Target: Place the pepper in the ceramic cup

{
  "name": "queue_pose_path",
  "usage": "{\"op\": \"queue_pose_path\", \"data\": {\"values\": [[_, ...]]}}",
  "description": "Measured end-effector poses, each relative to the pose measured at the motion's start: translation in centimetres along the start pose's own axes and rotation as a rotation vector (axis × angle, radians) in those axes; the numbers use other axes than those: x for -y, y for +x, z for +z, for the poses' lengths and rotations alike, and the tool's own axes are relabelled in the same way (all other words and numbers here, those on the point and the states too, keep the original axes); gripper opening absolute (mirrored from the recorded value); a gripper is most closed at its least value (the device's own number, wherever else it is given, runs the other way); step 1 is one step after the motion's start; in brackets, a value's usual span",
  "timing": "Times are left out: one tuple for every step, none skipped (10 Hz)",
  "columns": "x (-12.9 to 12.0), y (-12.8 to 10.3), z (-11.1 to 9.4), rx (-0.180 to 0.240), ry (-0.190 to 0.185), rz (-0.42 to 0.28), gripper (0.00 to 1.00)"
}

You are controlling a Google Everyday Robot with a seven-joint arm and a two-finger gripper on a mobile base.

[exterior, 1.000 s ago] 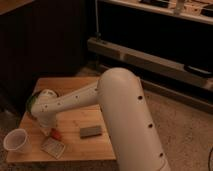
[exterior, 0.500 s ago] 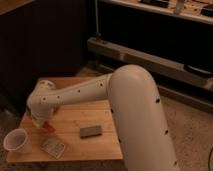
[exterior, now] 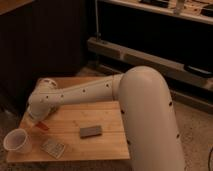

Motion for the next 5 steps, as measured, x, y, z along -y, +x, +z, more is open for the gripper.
{"op": "queue_pose_path", "data": {"values": [[1.1, 0.7, -0.2, -0.018, 0.019, -0.03, 0.01], [1.7, 1.3, -0.3, -0.026, 0.032, -0.049, 0.01], [2.4, 1.8, -0.4, -0.03, 0.05, -0.066, 0.01], [3.2, 2.3, -0.6, -0.035, 0.062, -0.083, 0.01], [3.6, 2.6, -0.8, -0.038, 0.061, -0.093, 0.01]]}}
